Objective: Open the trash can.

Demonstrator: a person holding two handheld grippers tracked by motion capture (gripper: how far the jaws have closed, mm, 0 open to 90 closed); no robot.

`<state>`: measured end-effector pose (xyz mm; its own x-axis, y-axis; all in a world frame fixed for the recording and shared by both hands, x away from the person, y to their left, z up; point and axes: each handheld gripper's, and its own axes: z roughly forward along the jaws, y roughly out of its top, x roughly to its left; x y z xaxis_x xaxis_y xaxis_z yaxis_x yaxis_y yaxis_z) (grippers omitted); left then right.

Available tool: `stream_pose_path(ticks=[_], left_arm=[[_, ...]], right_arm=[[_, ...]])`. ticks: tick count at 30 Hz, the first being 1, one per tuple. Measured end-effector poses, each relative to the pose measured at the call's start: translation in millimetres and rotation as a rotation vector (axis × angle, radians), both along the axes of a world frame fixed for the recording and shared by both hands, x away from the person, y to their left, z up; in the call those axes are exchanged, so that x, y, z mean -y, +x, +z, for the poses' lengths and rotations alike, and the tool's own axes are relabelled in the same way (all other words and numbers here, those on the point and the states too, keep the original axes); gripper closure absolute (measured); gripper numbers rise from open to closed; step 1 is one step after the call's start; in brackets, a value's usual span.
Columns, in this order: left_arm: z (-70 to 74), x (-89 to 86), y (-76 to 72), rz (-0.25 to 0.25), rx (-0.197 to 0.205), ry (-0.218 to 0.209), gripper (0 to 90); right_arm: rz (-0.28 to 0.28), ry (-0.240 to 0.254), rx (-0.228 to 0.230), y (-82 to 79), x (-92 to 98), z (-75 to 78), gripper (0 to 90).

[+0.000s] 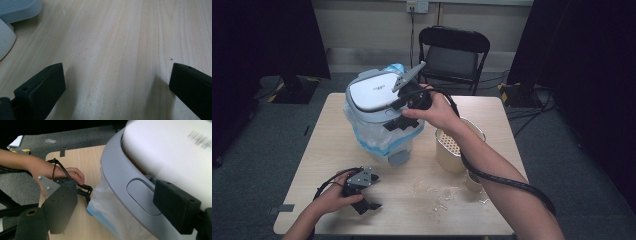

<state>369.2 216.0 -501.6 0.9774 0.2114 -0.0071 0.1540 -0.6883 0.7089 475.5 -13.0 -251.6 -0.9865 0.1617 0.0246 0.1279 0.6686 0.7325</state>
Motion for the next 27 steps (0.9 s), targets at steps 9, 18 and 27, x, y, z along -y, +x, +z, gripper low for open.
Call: stream_pose_path(ticks=[9, 18, 27], left_arm=[[-0.7, 0.2, 0.0, 0.0, -0.001, -0.009, 0.0], [-0.6, 0.1, 0.1, -0.001, -0.001, -0.008, 0.0], [-0.5, 0.1, 0.1, -0.001, -0.001, -0.007, 0.0]], right_arm=[[0.016, -0.041, 0.032, -0.7, 7.1, 4.0, 17.4], [-0.005, -0.026, 0.035, -9.5, 31.0, 5.7, 17.2], [-0.032, -0.019, 0.051, -21.2, 67.9, -5.5, 17.2]])
